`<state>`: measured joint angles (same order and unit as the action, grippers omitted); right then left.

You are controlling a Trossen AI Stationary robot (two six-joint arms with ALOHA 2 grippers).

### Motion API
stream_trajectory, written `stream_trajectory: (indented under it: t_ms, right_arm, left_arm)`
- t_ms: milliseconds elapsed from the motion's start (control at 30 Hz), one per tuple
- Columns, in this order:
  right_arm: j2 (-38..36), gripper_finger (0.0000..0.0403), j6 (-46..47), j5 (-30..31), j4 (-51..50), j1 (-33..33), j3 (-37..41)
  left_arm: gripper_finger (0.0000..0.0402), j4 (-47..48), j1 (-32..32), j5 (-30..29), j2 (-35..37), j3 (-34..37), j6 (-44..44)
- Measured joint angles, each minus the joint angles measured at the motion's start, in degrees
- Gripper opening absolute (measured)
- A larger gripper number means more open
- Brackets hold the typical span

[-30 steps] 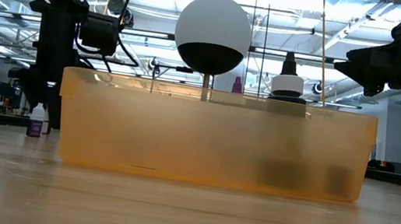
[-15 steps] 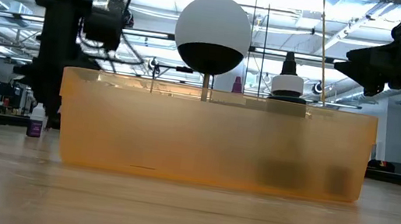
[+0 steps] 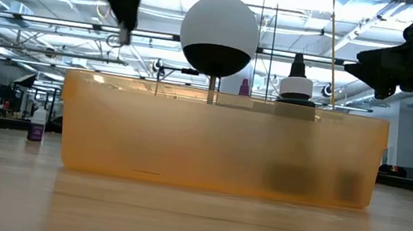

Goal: Pick & Place food coloring
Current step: Put the small red food coloring bottle into the orange container

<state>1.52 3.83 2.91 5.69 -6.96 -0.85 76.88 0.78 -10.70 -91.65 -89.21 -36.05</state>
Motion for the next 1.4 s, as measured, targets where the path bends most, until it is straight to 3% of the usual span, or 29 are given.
stream_trajectory:
  t_ms: [167, 333, 600, 933, 1400]
  right_arm:
    - [0.0, 0.0208, 0.0, 0.0, -0.1, 0.0, 0.0]
    - [0.0, 0.0208, 0.0, 0.0, -0.1, 0.0, 0.0]
    - [0.0, 0.0208, 0.0, 0.0, 0.0, 0.0, 0.0]
    - [0.0, 0.0208, 0.0, 0.0, 0.0, 0.0, 0.0]
    - [0.0, 0.0208, 0.0, 0.0, 0.0, 0.0, 0.0]
  left_arm:
    - [0.0059, 6.7, 4.9, -1.6, -15.5, -18.7, 7.5]
    - [0.0059, 7.0, 7.8, -2.4, -27.1, -28.3, 15.9]
    - [0.0059, 4.6, 9.5, -2.7, -34.2, -27.6, 16.5]
    - [0.0059, -1.2, 12.3, -0.8, -34.8, -27.2, 15.3]
    - [0.0059, -18.1, 13.2, 5.6, -34.8, -14.6, 14.6]
